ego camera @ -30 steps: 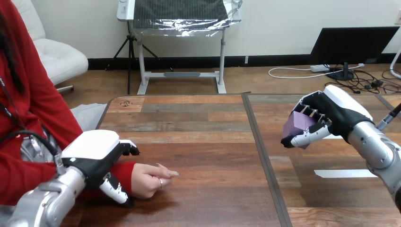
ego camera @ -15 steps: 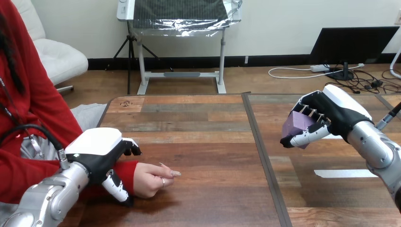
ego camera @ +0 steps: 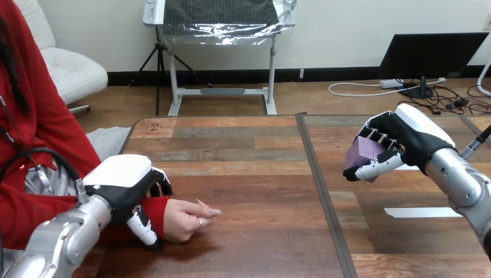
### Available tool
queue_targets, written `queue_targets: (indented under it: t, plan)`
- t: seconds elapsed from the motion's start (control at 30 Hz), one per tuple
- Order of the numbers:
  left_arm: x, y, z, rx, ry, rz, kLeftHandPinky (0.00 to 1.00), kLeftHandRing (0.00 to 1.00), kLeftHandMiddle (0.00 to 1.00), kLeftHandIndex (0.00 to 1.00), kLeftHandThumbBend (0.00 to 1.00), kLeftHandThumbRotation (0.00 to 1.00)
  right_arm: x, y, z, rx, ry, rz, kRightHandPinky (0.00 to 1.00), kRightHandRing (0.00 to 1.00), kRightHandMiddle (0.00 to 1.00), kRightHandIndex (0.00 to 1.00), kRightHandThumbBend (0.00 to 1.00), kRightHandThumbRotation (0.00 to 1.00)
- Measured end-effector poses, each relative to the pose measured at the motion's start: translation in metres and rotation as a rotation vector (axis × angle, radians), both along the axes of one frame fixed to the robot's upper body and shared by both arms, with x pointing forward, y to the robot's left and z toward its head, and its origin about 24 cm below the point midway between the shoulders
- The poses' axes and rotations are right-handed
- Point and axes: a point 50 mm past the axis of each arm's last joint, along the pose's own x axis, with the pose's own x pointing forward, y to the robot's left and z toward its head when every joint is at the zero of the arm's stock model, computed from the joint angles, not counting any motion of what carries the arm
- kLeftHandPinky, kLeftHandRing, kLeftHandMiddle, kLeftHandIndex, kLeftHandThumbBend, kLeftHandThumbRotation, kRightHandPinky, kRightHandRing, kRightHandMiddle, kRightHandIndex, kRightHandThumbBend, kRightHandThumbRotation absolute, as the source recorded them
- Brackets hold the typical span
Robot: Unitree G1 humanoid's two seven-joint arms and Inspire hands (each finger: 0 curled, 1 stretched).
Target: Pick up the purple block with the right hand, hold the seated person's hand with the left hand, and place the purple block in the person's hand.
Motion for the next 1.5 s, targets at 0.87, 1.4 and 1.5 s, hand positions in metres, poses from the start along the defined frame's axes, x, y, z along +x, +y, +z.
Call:
queue_targets:
  t: [0.87, 1.4, 1.5]
  plan:
    - [0.0035, 0.0037, 0.0003, -0.044, 0.08, 0.065, 0.31, 0.39, 0.46, 0.48, 0.86, 0.0, 0.0, 0.0, 0.0, 0.001, 0.001, 0.0, 0.39, 0.41, 0.46, 0.49, 0.78, 0.0]
    - [0.0034, 0.0037, 0.0004, -0.052, 0.09, 0.069, 0.25, 0.32, 0.41, 0.43, 0.85, 0.0, 0.0, 0.0, 0.0, 0.001, 0.001, 0.0, 0.39, 0.41, 0.46, 0.49, 0.78, 0.0]
    - [0.0033, 0.0042, 0.0006, -0.052, 0.096, 0.074, 0.25, 0.32, 0.4, 0.43, 0.84, 0.0, 0.0, 0.0, 0.0, 0.001, 0.001, 0.0, 0.39, 0.41, 0.46, 0.49, 0.79, 0.0]
